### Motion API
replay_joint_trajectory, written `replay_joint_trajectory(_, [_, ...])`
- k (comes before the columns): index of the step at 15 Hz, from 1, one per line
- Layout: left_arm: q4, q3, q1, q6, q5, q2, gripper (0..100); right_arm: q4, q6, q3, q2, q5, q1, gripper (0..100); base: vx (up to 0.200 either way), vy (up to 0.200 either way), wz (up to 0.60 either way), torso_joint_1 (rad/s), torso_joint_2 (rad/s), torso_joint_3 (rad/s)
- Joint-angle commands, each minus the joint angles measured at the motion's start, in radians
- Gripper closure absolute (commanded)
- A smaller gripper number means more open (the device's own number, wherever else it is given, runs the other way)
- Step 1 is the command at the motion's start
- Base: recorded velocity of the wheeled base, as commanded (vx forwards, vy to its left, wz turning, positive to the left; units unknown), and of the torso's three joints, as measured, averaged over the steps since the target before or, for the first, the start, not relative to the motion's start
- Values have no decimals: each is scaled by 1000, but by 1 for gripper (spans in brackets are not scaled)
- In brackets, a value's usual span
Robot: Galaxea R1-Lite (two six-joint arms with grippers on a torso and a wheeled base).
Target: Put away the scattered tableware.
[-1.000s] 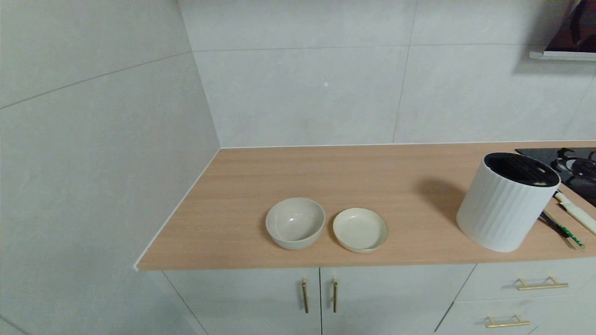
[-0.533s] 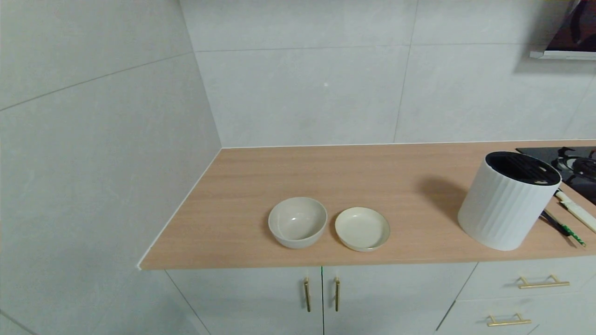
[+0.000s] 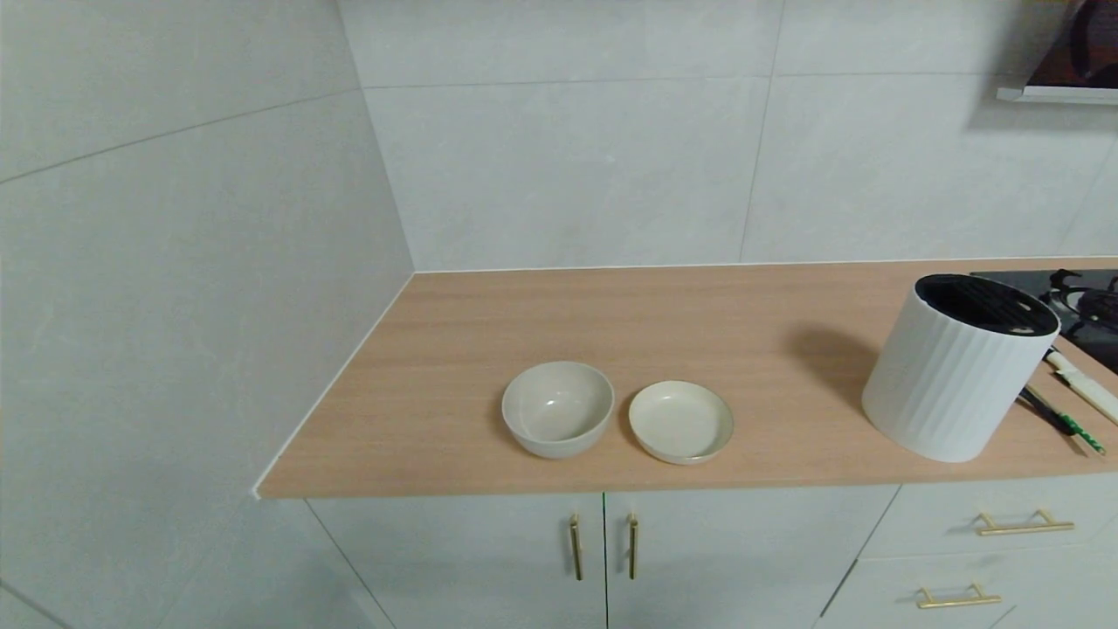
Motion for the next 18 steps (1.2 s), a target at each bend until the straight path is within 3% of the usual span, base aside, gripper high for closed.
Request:
replay_joint_trajectory(1, [-1, 0, 0, 0, 1, 0, 0, 0, 0, 0, 0, 0, 1, 0, 0, 0, 0, -222, 471, 242])
replay_joint_trajectory(18, [-1, 0, 0, -2, 1, 0, 0, 0, 0, 0, 0, 0, 0, 0, 0, 0, 0, -227, 521, 290])
